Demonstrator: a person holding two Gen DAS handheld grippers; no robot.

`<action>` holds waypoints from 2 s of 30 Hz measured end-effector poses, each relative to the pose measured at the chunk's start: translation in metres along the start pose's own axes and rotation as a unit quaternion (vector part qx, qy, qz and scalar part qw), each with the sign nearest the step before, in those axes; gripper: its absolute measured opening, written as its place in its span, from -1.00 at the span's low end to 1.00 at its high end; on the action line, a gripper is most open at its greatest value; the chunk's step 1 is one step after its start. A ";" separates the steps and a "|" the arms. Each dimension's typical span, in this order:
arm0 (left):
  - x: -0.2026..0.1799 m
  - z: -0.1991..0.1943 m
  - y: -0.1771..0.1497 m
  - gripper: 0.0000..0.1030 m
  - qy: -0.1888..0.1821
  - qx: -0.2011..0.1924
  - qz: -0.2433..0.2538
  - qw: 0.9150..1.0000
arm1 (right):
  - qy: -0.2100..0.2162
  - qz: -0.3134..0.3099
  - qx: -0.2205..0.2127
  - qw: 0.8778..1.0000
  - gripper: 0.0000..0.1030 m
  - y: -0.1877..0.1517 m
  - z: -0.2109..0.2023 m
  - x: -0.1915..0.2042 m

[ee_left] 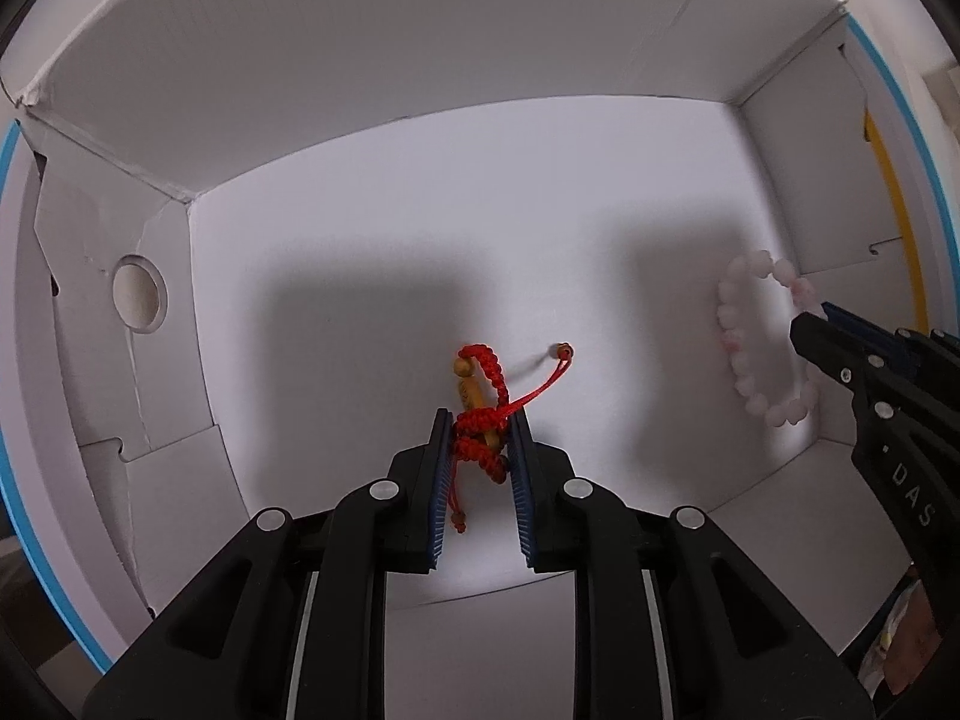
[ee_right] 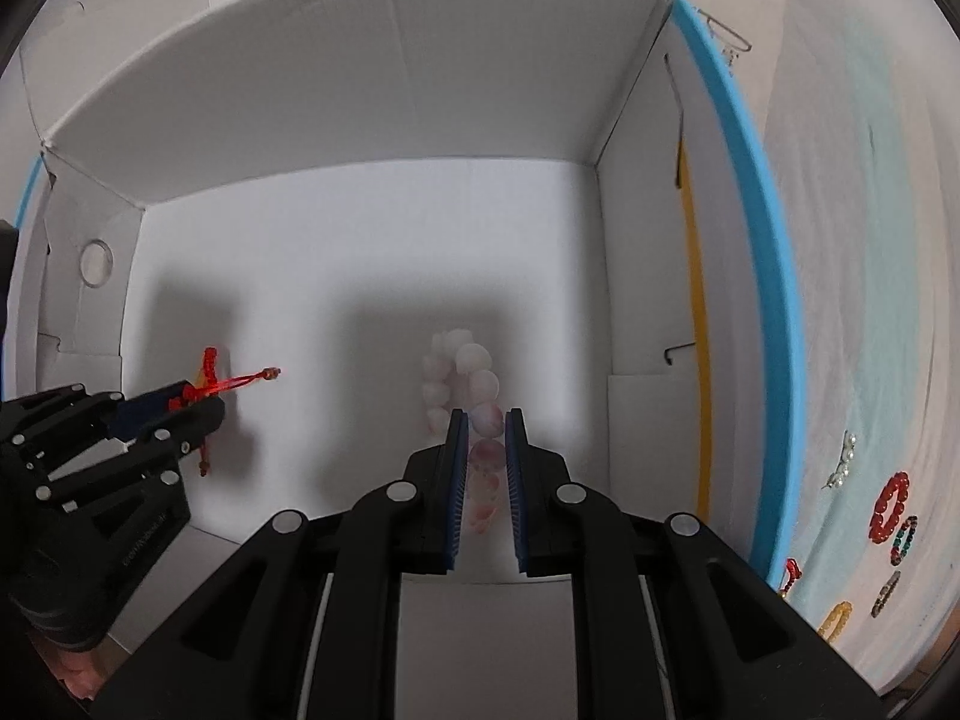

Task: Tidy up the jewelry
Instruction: 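Open both tools to drop the bracelets into the box, then move both open tools back over the remaining bracelets on the bed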

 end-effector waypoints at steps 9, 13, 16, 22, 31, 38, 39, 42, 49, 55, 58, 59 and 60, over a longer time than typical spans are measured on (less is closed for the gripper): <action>-0.001 -0.009 0.006 -0.23 0.009 -0.030 -0.013 0.999 | -0.004 0.007 0.004 1.000 -0.59 -0.003 0.005 0.001; 0.001 -0.017 0.005 0.00 0.014 -0.051 -0.018 0.998 | 0.007 0.005 -0.002 1.000 -0.44 -0.005 0.001 0.002; 0.001 -0.025 0.003 0.19 0.017 -0.070 -0.022 0.997 | 0.016 0.007 -0.012 1.000 -0.27 -0.007 -0.007 0.005; -0.001 -0.042 -0.008 0.47 0.031 -0.103 -0.022 0.994 | 0.028 0.004 -0.040 0.999 0.13 -0.014 -0.032 0.011; 0.004 -0.059 -0.028 0.79 0.025 -0.140 -0.024 0.990 | 0.027 0.005 -0.085 0.996 0.48 -0.022 -0.070 -0.004; -0.006 -0.084 -0.046 0.88 0.012 -0.167 -0.026 0.986 | 0.031 0.017 -0.110 0.993 0.69 -0.041 -0.095 -0.027; -0.006 -0.088 -0.046 0.88 0.010 -0.169 -0.026 0.985 | 0.032 0.021 -0.115 0.993 0.70 -0.043 -0.099 -0.031; -0.007 -0.097 -0.050 0.88 0.003 -0.180 -0.026 0.983 | 0.034 0.027 -0.122 0.992 0.75 -0.048 -0.106 -0.039; -0.042 -0.108 -0.057 0.89 -0.007 -0.203 -0.014 0.979 | 0.029 0.050 -0.147 0.987 0.79 -0.067 -0.127 -0.074; -0.070 -0.121 -0.060 0.89 -0.013 -0.220 0.000 0.976 | 0.023 0.070 -0.164 0.984 0.80 -0.083 -0.138 -0.104; -0.087 -0.127 -0.061 0.89 -0.015 -0.226 0.009 0.974 | 0.021 0.082 -0.172 0.981 0.80 -0.091 -0.143 -0.122; -0.091 -0.128 -0.062 0.89 -0.016 -0.226 0.012 0.974 | 0.020 0.087 -0.175 0.981 0.80 -0.094 -0.144 -0.128; -0.097 -0.129 -0.062 0.89 -0.017 -0.227 0.015 0.974 | 0.019 0.091 -0.177 0.980 0.80 -0.097 -0.145 -0.134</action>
Point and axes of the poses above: each gripper's, at about its wrist camera, not at the fingertips, and z roughly the way its jaws point, x to its left, y to its top, the point moved 3 cm from there along z, roughly the way its jaws point, and after that the axes turned 4 degrees about -y, right-handed, at the moved point
